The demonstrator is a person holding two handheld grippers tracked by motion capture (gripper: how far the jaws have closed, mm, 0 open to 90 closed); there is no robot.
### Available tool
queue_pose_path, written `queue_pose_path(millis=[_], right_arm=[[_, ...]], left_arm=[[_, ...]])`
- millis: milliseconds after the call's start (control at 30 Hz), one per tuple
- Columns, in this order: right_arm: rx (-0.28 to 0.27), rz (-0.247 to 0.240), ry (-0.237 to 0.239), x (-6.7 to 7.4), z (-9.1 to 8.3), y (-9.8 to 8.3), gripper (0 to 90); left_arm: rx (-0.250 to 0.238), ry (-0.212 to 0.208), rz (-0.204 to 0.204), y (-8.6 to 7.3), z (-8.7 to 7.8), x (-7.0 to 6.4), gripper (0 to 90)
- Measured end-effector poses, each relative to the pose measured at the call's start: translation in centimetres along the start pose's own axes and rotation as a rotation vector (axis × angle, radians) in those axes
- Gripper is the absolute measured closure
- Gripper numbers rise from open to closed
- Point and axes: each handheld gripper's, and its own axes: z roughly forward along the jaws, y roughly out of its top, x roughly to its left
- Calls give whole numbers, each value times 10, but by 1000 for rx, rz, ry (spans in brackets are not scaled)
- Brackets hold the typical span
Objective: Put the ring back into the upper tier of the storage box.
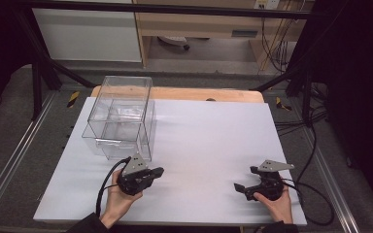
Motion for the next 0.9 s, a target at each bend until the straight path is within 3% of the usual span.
queue_pose_path(millis=[900], right_arm=[[-2,1,-2,0,0,0,5]], left_arm=[[-106,-30,-7,15,-25,-3,877]])
